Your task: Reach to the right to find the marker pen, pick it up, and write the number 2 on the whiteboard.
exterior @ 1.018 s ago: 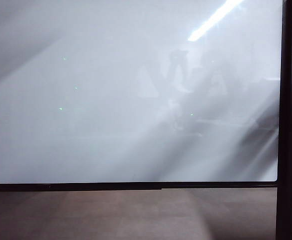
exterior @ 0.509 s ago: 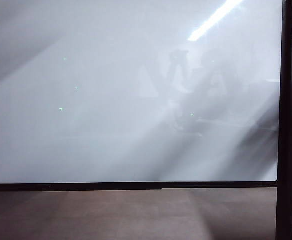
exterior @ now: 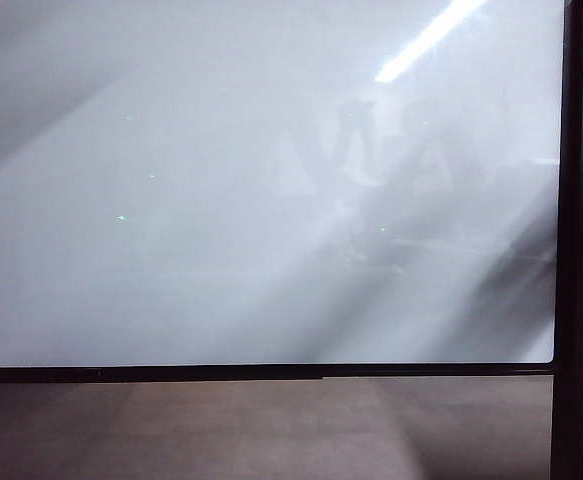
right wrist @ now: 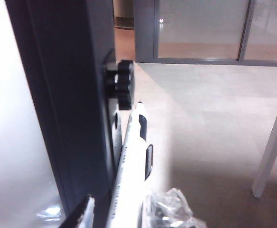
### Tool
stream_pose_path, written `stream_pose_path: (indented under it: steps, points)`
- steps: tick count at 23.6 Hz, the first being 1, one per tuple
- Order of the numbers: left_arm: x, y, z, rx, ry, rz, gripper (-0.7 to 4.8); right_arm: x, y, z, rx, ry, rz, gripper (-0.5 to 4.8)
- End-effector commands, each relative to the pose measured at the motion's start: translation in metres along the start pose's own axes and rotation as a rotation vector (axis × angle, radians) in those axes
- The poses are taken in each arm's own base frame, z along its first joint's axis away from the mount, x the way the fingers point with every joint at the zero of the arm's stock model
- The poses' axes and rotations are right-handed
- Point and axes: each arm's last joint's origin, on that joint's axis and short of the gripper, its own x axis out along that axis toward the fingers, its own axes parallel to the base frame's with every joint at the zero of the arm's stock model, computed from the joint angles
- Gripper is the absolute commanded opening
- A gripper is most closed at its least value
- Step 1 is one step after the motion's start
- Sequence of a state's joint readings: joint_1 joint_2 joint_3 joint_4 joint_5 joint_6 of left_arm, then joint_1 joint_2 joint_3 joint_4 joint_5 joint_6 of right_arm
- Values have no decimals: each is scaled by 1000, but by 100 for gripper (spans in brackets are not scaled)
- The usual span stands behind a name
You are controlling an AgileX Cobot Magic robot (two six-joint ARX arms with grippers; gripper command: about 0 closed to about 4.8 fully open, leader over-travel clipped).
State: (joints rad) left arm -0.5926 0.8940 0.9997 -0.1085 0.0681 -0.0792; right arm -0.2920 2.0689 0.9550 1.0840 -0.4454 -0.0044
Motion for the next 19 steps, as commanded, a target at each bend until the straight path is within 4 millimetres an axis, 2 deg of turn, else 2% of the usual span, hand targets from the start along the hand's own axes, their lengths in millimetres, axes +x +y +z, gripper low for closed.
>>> stream_pose_path:
  steps: [1,7,9,12,19]
  points:
    - [-1,0,3,5,-19,-3,-5,1,0,4,-8,-24,-9,147]
    - [-1,0,3,5,-19,-3,-5,1,0,4,-8,-25,-20,145]
    - [-1,0,3,5,-19,-3,-5,1,0,4,-7,-24,-20,102]
    - [-1,0,3,5,-19,-3,-5,1,0,4,-7,-24,-20,83]
    - [-1,0,2,4,-9,-2,-5,3,5,4,-8,-24,-8,80]
